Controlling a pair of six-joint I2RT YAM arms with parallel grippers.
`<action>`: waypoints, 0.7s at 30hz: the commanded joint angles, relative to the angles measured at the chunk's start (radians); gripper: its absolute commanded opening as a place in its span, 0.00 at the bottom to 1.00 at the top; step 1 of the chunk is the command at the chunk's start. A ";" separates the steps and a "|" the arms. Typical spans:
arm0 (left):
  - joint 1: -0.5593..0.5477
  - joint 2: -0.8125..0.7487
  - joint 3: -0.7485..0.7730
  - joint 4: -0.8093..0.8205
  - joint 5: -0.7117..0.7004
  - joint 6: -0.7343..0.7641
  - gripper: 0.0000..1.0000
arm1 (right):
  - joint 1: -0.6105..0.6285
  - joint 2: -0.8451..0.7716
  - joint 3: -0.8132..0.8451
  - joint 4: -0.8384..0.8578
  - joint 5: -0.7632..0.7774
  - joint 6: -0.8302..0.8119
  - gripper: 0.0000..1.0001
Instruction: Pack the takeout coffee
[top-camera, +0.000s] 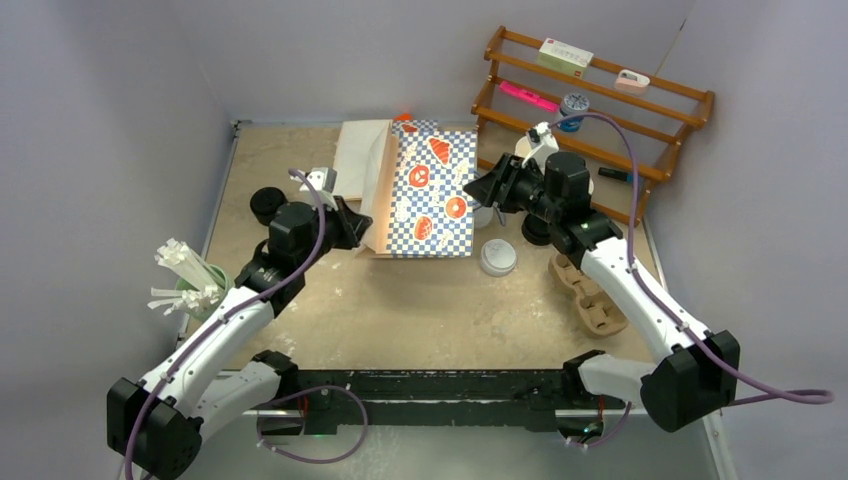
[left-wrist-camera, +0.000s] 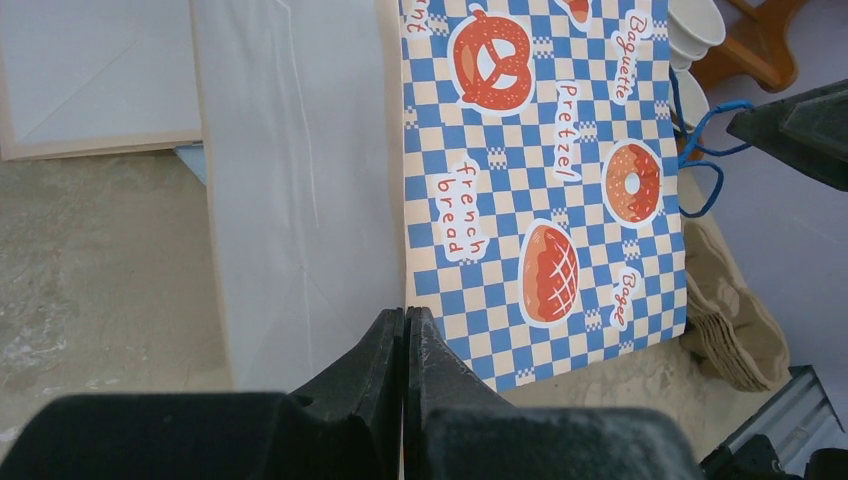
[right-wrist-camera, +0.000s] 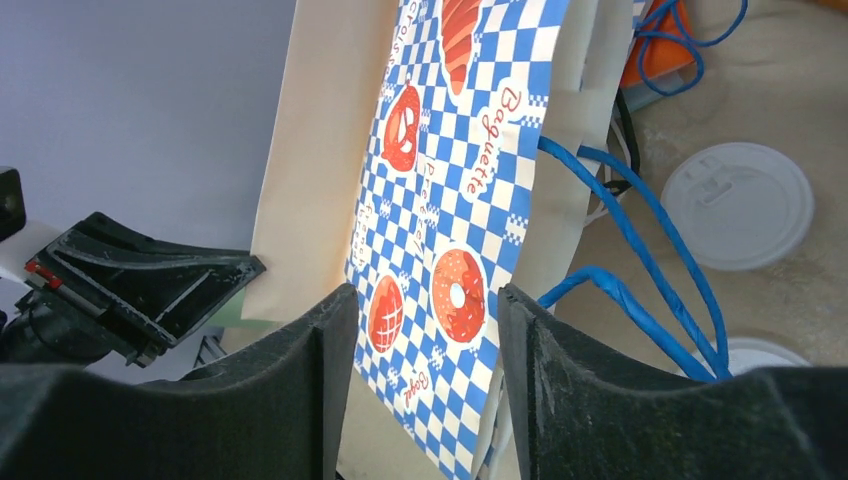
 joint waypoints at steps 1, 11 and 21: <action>-0.001 -0.002 -0.010 0.109 0.051 -0.031 0.00 | 0.005 0.006 0.078 -0.042 0.000 -0.013 0.54; -0.001 0.000 -0.015 0.141 0.117 -0.033 0.00 | 0.006 0.079 0.132 -0.090 0.039 -0.013 0.47; 0.000 -0.003 -0.032 0.175 0.165 -0.029 0.00 | 0.005 0.105 0.140 -0.096 0.057 0.006 0.41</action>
